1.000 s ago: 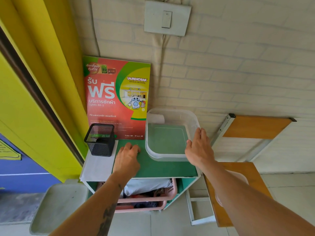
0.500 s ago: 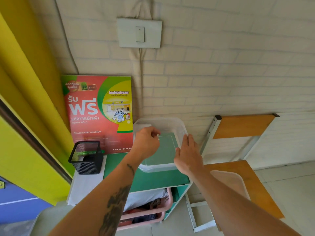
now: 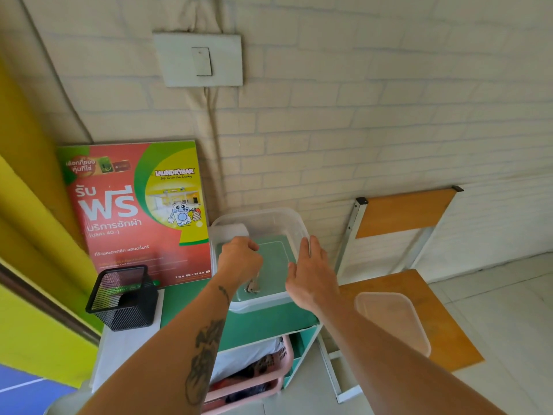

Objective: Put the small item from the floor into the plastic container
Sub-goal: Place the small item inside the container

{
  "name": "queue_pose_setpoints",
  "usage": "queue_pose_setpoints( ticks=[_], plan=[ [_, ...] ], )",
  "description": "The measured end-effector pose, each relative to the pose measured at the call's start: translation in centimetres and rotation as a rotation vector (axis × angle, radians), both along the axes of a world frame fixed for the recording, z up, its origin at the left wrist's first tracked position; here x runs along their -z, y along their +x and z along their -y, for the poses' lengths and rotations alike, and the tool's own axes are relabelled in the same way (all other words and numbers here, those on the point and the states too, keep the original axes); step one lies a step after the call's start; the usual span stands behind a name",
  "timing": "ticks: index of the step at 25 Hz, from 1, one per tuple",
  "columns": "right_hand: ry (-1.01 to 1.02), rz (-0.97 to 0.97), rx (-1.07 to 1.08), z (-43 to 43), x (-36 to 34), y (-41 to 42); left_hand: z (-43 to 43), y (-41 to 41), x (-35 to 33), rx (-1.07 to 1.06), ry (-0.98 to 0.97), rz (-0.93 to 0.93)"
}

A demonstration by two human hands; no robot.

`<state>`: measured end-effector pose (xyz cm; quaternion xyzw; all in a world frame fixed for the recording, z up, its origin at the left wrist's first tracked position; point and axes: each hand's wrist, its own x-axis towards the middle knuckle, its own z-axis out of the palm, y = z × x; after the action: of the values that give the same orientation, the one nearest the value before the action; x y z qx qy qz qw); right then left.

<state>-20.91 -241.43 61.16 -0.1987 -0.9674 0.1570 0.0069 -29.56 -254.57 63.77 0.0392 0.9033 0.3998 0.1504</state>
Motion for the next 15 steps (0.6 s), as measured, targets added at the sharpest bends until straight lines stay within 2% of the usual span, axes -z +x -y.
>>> queue_pose_setpoints(
  ticks=[9,15],
  plan=[
    [-0.034,0.070,-0.017,-0.1,-0.5,0.0,1.3,1.4,-1.0,0.067,0.030,-0.066],
    [-0.275,0.028,-0.036,-1.5,-3.0,1.1,0.6,2.9,-2.6,0.069,0.120,-0.094]
  ],
)
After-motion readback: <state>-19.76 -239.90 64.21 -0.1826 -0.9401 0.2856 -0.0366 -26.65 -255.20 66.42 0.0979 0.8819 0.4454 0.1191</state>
